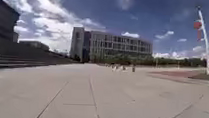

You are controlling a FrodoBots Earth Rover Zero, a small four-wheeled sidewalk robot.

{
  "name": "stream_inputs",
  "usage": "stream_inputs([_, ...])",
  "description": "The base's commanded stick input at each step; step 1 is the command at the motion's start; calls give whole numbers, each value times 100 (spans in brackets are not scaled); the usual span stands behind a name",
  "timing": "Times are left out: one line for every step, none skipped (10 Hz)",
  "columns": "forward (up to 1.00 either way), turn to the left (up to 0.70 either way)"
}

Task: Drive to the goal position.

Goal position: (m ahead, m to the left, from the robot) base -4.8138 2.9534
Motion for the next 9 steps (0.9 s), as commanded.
stream_inputs([100,0])
stream_inputs([100,0])
stream_inputs([100,0])
stream_inputs([100,0])
stream_inputs([100,0])
stream_inputs([100,0])
stream_inputs([100,1])
stream_inputs([100,1])
stream_inputs([100,1])
